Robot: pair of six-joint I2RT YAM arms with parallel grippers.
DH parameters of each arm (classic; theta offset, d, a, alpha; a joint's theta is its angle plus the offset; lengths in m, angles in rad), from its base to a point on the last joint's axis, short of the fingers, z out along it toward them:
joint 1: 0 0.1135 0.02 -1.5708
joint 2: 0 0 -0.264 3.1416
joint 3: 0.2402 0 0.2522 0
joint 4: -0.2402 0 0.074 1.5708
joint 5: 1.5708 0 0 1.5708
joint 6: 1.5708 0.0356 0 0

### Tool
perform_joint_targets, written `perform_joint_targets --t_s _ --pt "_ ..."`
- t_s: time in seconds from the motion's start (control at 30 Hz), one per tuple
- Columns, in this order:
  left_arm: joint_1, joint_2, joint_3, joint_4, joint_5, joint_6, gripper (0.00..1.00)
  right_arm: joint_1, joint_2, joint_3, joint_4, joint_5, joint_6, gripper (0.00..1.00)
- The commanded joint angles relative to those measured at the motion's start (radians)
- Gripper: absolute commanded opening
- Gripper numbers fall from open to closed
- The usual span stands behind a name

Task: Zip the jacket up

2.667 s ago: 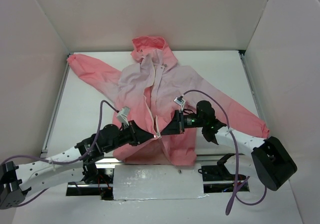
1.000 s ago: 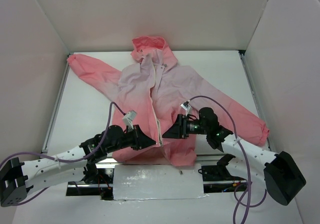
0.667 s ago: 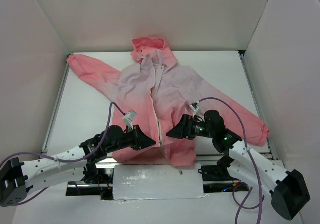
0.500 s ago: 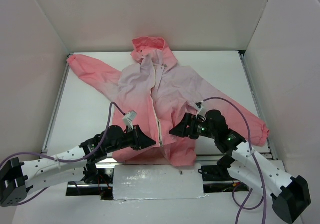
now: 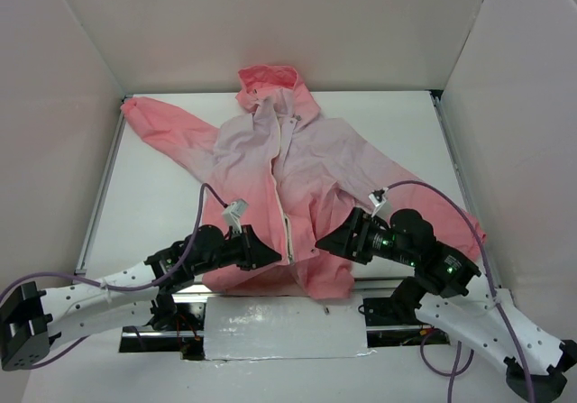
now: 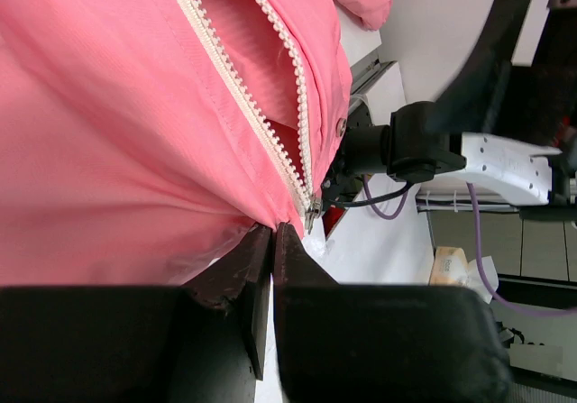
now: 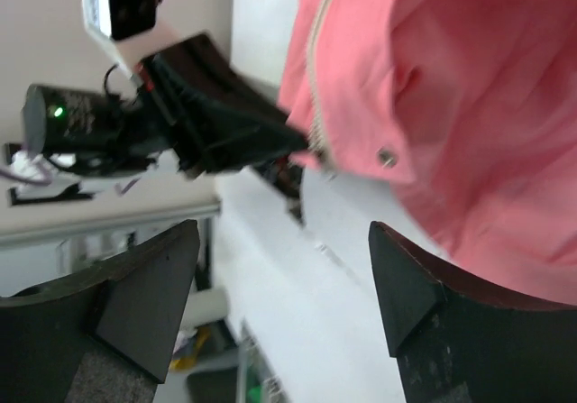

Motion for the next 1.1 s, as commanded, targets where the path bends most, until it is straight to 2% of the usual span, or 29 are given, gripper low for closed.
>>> perform_joint_targets --t_s 0.0,0.1,0.2,0.27,0.47,0.6,1.07 --pt "-0.007 0.007 0.036 0.076 0.024 0.0 0.0 0.107 -0.005 -0.015 0.02 -0.003 0.165 0.82" --pt "-0.007 0.016 0.035 0.093 0.036 -0.002 0.0 0.219 0.073 -0.044 0.129 0.007 0.208 0.77" --pt "-0.007 0.02 0.035 0.107 0.038 -0.002 0.0 0.302 0.145 -0.058 0.205 0.055 0.229 0.77" --pt "-0.006 0.022 0.033 0.122 0.04 -0.005 0.0 0.322 0.178 -0.08 0.248 0.084 0.243 0.77" --pt "-0.007 0.039 0.038 0.151 0.058 -0.013 0.0 0.333 0.245 -0.139 0.348 0.138 0.252 0.75" --pt "-0.006 0.051 0.041 0.171 0.067 -0.019 0.0 0.331 0.284 -0.166 0.451 0.118 0.266 0.73" --pt "-0.007 0.073 0.039 0.182 0.063 -0.026 0.0 0.333 0.247 -0.211 0.514 0.125 0.323 0.65"
